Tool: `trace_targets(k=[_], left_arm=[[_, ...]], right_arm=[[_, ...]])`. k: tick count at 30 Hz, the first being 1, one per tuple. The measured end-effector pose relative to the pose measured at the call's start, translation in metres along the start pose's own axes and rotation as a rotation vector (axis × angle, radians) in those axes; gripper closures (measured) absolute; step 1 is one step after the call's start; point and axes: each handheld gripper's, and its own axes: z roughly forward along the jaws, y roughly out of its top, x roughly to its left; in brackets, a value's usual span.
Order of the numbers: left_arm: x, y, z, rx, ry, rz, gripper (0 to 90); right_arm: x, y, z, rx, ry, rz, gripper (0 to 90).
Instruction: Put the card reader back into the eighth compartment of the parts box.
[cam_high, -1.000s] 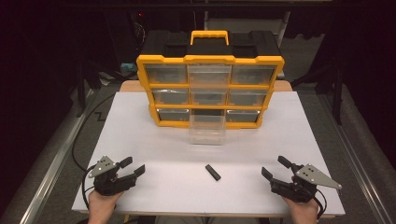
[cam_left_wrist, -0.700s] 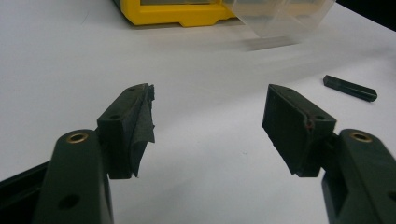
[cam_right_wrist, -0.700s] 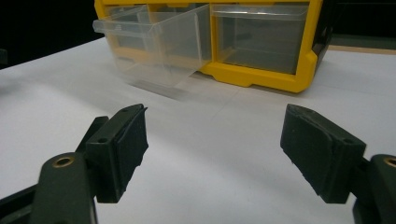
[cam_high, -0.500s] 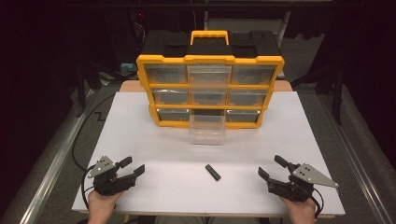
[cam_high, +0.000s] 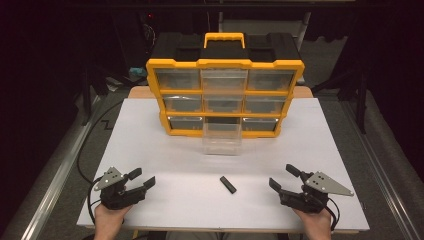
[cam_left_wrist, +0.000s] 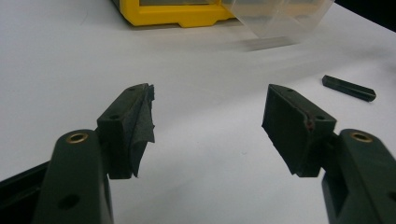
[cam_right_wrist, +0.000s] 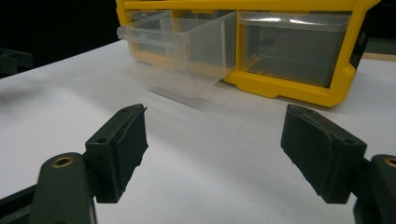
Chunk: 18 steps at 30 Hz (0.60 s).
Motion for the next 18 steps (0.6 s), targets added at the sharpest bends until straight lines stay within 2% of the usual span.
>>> trace_targets(k=[9, 18], left_arm=[[0.0, 0.0, -0.001, -0.003, 0.0, -0.003, 34.0], [0.001, 0.0, -0.001, -0.005, 0.006, -0.009, 33.9]], right_arm=[[0.008, 0.003, 0.01, -0.01, 0.035, 0.001, 21.9], [0.022, 0.007, 0.027, -0.003, 0.089, -0.007, 22.0]])
